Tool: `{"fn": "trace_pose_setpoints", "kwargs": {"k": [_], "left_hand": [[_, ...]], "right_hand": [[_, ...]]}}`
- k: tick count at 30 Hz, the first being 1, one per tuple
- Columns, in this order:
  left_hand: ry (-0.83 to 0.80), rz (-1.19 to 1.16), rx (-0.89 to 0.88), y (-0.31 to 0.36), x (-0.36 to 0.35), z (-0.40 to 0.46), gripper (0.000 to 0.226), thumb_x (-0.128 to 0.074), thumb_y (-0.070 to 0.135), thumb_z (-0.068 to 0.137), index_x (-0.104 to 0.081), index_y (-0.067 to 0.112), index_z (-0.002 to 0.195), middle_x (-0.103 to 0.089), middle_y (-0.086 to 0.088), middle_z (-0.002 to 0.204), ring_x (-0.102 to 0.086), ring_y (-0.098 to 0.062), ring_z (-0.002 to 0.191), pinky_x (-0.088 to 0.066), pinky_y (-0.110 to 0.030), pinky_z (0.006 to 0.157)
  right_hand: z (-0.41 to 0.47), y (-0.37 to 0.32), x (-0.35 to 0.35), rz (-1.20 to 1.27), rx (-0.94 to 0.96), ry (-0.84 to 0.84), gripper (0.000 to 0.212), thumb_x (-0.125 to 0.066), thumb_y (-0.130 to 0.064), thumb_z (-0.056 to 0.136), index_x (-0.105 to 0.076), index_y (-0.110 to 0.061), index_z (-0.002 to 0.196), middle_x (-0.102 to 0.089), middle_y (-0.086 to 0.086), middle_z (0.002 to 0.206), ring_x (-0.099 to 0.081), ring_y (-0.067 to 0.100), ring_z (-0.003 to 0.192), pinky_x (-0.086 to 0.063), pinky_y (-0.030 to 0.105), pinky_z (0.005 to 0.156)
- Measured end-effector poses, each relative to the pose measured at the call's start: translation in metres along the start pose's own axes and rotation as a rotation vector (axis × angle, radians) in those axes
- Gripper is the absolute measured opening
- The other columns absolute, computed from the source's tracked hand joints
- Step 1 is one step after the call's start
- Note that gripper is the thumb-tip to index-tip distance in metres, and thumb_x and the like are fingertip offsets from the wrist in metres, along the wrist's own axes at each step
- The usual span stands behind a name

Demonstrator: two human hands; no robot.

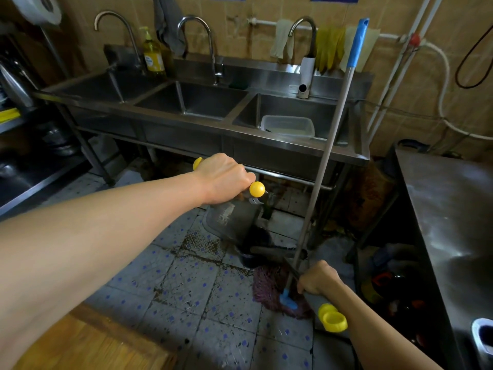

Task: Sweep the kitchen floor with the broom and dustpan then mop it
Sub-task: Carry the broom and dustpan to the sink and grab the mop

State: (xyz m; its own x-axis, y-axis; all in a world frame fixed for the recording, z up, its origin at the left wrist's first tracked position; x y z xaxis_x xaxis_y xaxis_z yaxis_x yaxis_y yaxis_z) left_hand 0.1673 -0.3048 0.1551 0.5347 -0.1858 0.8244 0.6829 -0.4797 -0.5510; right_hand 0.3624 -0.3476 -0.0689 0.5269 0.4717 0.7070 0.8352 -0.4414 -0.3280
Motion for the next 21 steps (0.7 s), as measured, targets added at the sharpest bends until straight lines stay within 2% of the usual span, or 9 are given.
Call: {"fn": "trace_pose_setpoints", "kwargs": {"k": [4,7,9,12,14,16,17,20,21], "left_hand": [[0.019,-0.012,0.019,-0.01,0.012,-0.012,0.022,-0.033,0.008,0.097,-0.05,0.013,0.11,-0.063,-0.005,0.096,-0.059,-0.025,0.083,-0.036,-0.032,0.062],[0.027,-0.029,0.06,-0.023,0.022,-0.025,0.021,-0.034,0.009,0.097,-0.05,0.013,0.108,-0.063,-0.005,0.095,-0.057,-0.024,0.08,-0.035,-0.032,0.061],[0.04,-0.047,0.088,-0.029,0.027,-0.032,0.019,-0.035,0.01,0.097,-0.051,0.014,0.106,-0.063,-0.005,0.093,-0.049,-0.021,0.073,-0.033,-0.031,0.061],[0.052,-0.064,0.122,-0.04,0.027,-0.044,0.018,-0.039,0.01,0.096,-0.053,0.014,0.106,-0.064,-0.005,0.092,-0.048,-0.021,0.071,-0.033,-0.031,0.061],[0.04,-0.074,0.138,-0.046,0.023,-0.051,0.017,-0.041,0.012,0.095,-0.054,0.015,0.105,-0.065,-0.005,0.094,-0.058,-0.025,0.078,-0.034,-0.031,0.062],[0.035,-0.074,0.151,-0.052,0.018,-0.057,0.016,-0.042,0.014,0.094,-0.054,0.016,0.105,-0.065,-0.006,0.095,-0.062,-0.027,0.085,-0.034,-0.031,0.062],[0.03,-0.079,0.159,-0.056,0.015,-0.06,0.016,-0.043,0.015,0.094,-0.055,0.016,0.105,-0.066,-0.006,0.096,-0.063,-0.027,0.087,-0.035,-0.031,0.062],[0.03,-0.106,0.178,-0.068,0.005,-0.068,0.017,-0.049,0.027,0.095,-0.055,0.017,0.107,-0.066,-0.005,0.099,-0.064,-0.028,0.091,-0.036,-0.03,0.063],[0.034,-0.114,0.189,-0.074,0.003,-0.072,0.021,-0.05,0.033,0.094,-0.055,0.017,0.108,-0.066,-0.005,0.1,-0.064,-0.027,0.091,-0.037,-0.03,0.064]], "right_hand": [[-0.019,-0.014,0.015,-0.014,-0.01,-0.014,0.064,-0.076,-0.031,0.072,-0.056,-0.004,0.127,-0.059,0.007,0.123,-0.059,0.021,0.111,-0.042,0.018,0.054],[-0.027,-0.035,0.024,0.003,-0.001,-0.028,0.062,-0.079,-0.026,0.071,-0.057,0.001,0.122,-0.061,0.008,0.119,-0.059,0.018,0.098,-0.043,0.022,0.055],[-0.028,-0.047,0.029,0.003,-0.003,-0.024,0.059,-0.079,-0.024,0.072,-0.059,0.001,0.122,-0.062,0.007,0.115,-0.061,0.017,0.098,-0.044,0.022,0.054],[-0.031,-0.067,0.031,0.003,0.029,-0.022,0.046,-0.074,-0.025,0.081,-0.06,-0.004,0.12,-0.056,0.008,0.127,-0.058,0.017,0.105,-0.047,0.023,0.071],[-0.032,-0.069,0.028,0.01,0.032,-0.022,0.028,-0.071,-0.023,0.083,-0.065,-0.009,0.106,-0.056,0.006,0.118,-0.058,0.017,0.11,-0.047,0.022,0.079],[-0.031,-0.07,0.024,-0.005,0.014,-0.039,0.038,-0.075,-0.022,0.079,-0.065,-0.004,0.11,-0.057,0.004,0.107,-0.058,0.015,0.1,-0.048,0.021,0.078],[-0.032,-0.071,0.021,-0.013,0.011,-0.052,0.039,-0.075,-0.024,0.078,-0.066,-0.004,0.11,-0.057,0.003,0.108,-0.058,0.013,0.099,-0.049,0.021,0.079],[-0.043,-0.086,0.021,-0.082,0.057,-0.079,0.017,-0.067,-0.027,0.085,-0.07,-0.016,0.098,-0.057,0.0,0.12,-0.056,0.015,0.116,-0.046,0.02,0.071],[-0.047,-0.092,0.026,-0.035,0.068,-0.064,0.013,-0.065,-0.027,0.087,-0.069,-0.017,0.093,-0.056,0.001,0.122,-0.055,0.016,0.119,-0.044,0.02,0.071]]}}
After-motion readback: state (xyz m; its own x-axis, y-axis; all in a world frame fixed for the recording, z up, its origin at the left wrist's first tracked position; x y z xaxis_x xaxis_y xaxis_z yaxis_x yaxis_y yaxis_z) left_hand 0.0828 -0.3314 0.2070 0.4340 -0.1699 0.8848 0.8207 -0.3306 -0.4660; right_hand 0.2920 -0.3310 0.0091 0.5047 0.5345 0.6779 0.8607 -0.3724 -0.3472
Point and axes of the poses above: each hand's wrist, its own z-axis towards the middle knuckle, its own x-axis out of the back of the hand, y = z × x, the point moved 8 cm from there along z, towards the middle knuckle
